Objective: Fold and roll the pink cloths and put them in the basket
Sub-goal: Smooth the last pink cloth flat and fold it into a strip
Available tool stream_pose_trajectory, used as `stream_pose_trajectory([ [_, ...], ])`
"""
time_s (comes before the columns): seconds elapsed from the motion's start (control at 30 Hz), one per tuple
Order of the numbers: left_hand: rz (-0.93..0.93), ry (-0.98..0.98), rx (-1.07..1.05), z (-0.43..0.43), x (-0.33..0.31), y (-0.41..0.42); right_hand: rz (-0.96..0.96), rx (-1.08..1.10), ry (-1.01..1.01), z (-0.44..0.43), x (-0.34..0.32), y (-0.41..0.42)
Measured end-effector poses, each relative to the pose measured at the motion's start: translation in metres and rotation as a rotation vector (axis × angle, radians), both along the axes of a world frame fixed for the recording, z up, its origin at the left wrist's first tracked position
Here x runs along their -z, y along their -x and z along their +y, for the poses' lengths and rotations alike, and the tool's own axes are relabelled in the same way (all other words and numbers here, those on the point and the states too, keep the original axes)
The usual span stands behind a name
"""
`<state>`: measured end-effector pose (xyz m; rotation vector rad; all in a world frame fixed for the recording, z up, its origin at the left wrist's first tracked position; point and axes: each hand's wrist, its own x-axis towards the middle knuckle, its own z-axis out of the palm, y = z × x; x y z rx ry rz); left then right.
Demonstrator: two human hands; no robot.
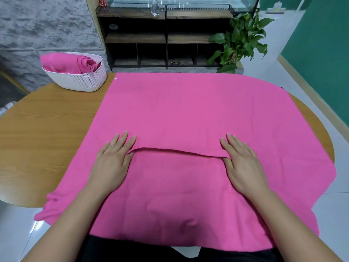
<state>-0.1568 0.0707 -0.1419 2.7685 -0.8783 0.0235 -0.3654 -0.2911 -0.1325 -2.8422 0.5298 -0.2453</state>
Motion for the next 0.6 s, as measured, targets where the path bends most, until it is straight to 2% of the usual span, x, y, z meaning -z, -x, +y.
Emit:
stream_pose_trajectory([
  [0.3,0.065,0.057,0.03,0.013,-0.005,0.018,-0.033,-0.019,-0.062,0.011,-0.004,0.025],
  [0.43,0.098,0.203,0.04,-0.005,-0.023,-0.017,-0.107,-0.023,-0.062,-0.006,-0.023,-0.006],
  [0.6,0.067,0.135,0.004,-0.036,-0.033,-0.08,-0.084,-0.01,-0.051,-0.036,-0.031,-0.07],
])
